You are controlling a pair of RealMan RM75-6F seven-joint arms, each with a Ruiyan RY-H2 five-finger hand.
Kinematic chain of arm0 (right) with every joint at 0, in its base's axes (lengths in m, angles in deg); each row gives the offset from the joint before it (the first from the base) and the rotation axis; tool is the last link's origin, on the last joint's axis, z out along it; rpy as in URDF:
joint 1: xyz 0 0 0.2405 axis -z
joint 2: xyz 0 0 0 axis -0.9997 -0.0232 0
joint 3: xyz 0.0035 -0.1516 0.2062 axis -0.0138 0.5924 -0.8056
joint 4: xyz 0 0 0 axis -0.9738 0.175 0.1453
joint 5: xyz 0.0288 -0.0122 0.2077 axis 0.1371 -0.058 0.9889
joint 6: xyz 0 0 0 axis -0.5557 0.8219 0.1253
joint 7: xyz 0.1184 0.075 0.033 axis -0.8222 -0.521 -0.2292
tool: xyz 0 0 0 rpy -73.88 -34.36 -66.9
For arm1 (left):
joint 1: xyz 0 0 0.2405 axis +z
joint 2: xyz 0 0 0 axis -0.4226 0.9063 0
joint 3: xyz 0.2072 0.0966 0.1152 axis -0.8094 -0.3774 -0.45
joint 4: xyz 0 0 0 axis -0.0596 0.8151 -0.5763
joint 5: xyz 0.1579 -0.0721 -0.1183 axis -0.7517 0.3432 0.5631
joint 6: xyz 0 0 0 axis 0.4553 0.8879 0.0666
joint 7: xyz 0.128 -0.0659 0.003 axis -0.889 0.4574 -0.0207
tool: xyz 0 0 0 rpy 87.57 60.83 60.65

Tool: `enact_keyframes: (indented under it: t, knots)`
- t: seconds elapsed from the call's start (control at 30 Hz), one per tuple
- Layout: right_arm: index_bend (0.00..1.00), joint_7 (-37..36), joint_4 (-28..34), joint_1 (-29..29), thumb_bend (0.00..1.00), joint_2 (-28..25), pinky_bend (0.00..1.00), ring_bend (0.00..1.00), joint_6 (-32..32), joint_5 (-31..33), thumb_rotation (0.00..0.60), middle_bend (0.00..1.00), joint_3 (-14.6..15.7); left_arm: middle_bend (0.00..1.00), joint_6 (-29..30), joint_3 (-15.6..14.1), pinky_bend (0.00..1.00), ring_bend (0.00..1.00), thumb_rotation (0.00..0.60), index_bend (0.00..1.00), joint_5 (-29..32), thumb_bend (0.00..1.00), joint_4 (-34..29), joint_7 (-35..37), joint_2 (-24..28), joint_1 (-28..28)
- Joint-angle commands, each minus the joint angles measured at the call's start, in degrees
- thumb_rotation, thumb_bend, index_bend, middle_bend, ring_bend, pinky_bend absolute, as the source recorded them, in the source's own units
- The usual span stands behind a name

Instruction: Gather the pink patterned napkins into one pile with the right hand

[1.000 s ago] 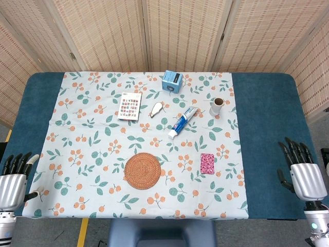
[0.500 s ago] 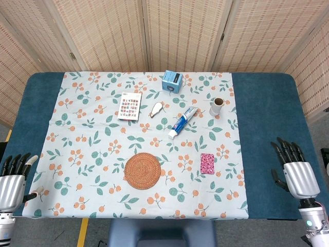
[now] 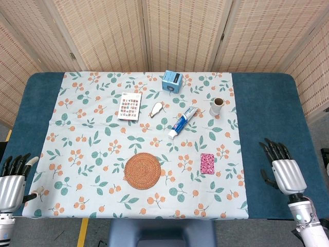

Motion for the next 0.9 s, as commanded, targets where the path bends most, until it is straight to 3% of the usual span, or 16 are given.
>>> enact_keyframes:
  t: [0.03, 0.33, 0.47, 0.73, 0.8, 0.9]
  knots:
    - [0.00, -0.38, 1.06, -1.61, 0.49, 0.76, 0.00, 0.00, 3.14, 2.28, 0.600, 0.04, -0.45, 0.13, -0.16, -0.09, 0.00, 0.12, 0.600, 0.21, 0.00, 0.21, 0.24, 0.51, -0.07, 0.02]
    - [0.05, 1.54, 2.70, -5.87, 0.48, 4.48, 0.00, 0.00, 10.18, 7.22, 0.600, 0.04, -1.38, 0.13, -0.29, -0.51, 0.00, 0.12, 0.600, 0.22, -0.44, 0.21, 1.69, 2.43, -0.33, 0.24]
    - [0.10, 3.25, 2.68, -7.76, 0.39, 6.40, 0.00, 0.00, 12.71, 9.79, 0.593, 0.04, -1.87, 0.13, -0.25, -0.63, 0.00, 0.13, 0.600, 0.22, -0.60, 0.21, 2.16, 3.22, -0.32, 0.35]
    - [0.24, 7.32, 0.40, -11.45, 0.17, 10.89, 0.00, 0.00, 16.55, 14.03, 0.320, 0.05, -2.36, 0.13, -0.35, -0.92, 0.00, 0.16, 0.600, 0.23, -1.07, 0.21, 2.79, 4.28, -0.54, 0.42]
    - [0.26, 8.15, -0.03, -12.29, 0.14, 11.73, 0.00, 0.00, 17.54, 15.15, 0.282, 0.04, -2.36, 0.13, -0.42, -0.95, 0.00, 0.17, 0.600, 0.23, -1.20, 0.21, 2.84, 4.46, -0.56, 0.36]
    - [0.26, 10.02, -0.41, -13.29, 0.12, 12.49, 0.00, 0.00, 18.41, 16.70, 0.272, 0.04, -2.27, 0.13, -0.40, -1.04, 0.00, 0.17, 0.600, 0.24, -1.54, 0.21, 2.92, 4.69, -0.57, 0.32]
